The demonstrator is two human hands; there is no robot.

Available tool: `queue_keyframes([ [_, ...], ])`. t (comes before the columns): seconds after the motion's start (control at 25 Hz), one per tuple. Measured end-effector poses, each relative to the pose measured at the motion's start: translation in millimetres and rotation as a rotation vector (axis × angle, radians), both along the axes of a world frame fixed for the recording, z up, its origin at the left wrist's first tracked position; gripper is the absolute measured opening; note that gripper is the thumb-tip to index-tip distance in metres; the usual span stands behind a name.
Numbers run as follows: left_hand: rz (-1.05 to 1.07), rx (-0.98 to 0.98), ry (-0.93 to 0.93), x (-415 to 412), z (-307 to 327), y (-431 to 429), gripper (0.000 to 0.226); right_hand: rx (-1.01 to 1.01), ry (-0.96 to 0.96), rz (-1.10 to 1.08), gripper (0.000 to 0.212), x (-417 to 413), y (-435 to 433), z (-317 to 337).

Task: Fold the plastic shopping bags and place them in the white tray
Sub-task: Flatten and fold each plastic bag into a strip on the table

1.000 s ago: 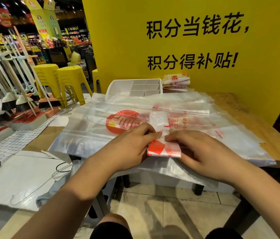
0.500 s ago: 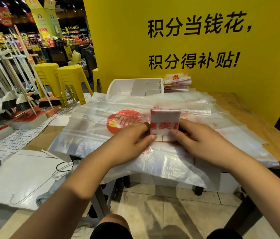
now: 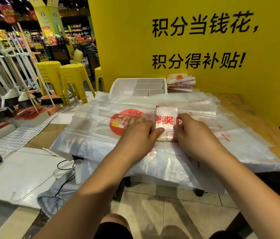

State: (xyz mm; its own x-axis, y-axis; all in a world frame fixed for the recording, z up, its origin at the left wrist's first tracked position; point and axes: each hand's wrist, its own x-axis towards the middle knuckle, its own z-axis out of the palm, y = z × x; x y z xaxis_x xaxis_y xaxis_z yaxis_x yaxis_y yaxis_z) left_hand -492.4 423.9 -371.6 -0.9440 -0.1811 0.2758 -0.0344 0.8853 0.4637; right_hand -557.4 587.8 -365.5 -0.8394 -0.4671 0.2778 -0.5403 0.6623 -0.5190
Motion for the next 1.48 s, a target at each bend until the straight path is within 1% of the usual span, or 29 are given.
queue_keyframes([
  [0.12, 0.045, -0.004, 0.033, -1, -3, 3, 0.034, 0.051, 0.065, -0.034, 0.016, -1, -3, -3],
  [0.2, 0.060, 0.043, 0.115, 0, -4, 5, 0.024, 0.066, 0.097, -0.072, 0.018, 0, -5, -3],
  [0.24, 0.051, 0.054, 0.140, 0, -4, 5, 0.023, 0.072, 0.111, -0.086, 0.022, 2, -6, -4],
  [0.28, 0.029, 0.028, 0.125, 0, -4, 5, 0.031, 0.090, 0.122, -0.096, 0.025, 4, -7, -4],
  [0.32, -0.002, -0.025, 0.074, -1, -4, 4, 0.041, 0.128, 0.135, -0.102, 0.027, 5, -8, -5],
  [0.36, -0.028, -0.093, 0.011, -3, -3, 4, 0.046, 0.183, 0.155, -0.105, 0.028, 5, -9, -6],
  [0.44, -0.072, -0.194, -0.101, -7, 1, 2, 0.047, 0.303, 0.208, -0.088, 0.031, 2, -9, -6],
  [0.56, -0.133, -0.227, -0.226, -13, 9, -7, 0.053, 0.380, 0.261, 0.036, 0.038, -16, -2, 1],
  [0.64, -0.173, -0.189, -0.279, -17, 10, -16, 0.060, 0.393, 0.201, 0.183, 0.047, -30, 6, 2],
  [0.68, -0.191, -0.168, -0.300, -18, 10, -21, 0.065, 0.390, 0.147, 0.245, 0.056, -36, 9, 0],
  [0.76, -0.210, -0.150, -0.334, -20, 9, -28, 0.076, 0.411, 0.052, 0.311, 0.072, -47, 14, -4],
  [0.8, -0.212, -0.157, -0.349, -21, 10, -29, 0.078, 0.435, 0.019, 0.328, 0.078, -52, 17, -4],
  [0.88, -0.204, -0.178, -0.379, -22, 12, -27, 0.074, 0.440, -0.044, 0.358, 0.084, -57, 21, -2],
  [0.96, -0.200, -0.192, -0.386, -22, 15, -25, 0.069, 0.359, -0.062, 0.369, 0.087, -58, 25, -2],
  [1.04, -0.199, -0.205, -0.354, -22, 15, -24, 0.061, 0.245, 0.007, 0.332, 0.085, -54, 29, -8],
  [1.08, -0.192, -0.201, -0.304, -22, 16, -23, 0.054, 0.188, 0.052, 0.295, 0.081, -53, 30, -10],
  [1.16, -0.142, -0.229, -0.127, -21, 14, -21, 0.042, 0.068, 0.127, 0.226, 0.065, -50, 31, -12],
  [1.2, -0.106, -0.260, -0.041, -20, 13, -19, 0.041, 0.025, 0.162, 0.207, 0.054, -50, 32, -11],
  [1.24, -0.078, -0.274, 0.007, -20, 12, -17, 0.039, -0.002, 0.191, 0.205, 0.044, -49, 32, -11],
  [1.32, -0.084, -0.234, 0.006, -21, 9, -12, 0.029, -0.038, 0.205, 0.233, 0.031, -49, 32, -11],
  [1.36, -0.109, -0.201, -0.016, -21, 8, -11, 0.027, -0.050, 0.185, 0.252, 0.026, -50, 33, -13],
  [1.4, -0.135, -0.163, -0.038, -22, 7, -10, 0.027, -0.050, 0.159, 0.271, 0.024, -51, 33, -14],
  [1.48, -0.165, -0.083, -0.062, -22, 8, -10, 0.026, -0.017, 0.127, 0.291, 0.028, -52, 34, -14],
])
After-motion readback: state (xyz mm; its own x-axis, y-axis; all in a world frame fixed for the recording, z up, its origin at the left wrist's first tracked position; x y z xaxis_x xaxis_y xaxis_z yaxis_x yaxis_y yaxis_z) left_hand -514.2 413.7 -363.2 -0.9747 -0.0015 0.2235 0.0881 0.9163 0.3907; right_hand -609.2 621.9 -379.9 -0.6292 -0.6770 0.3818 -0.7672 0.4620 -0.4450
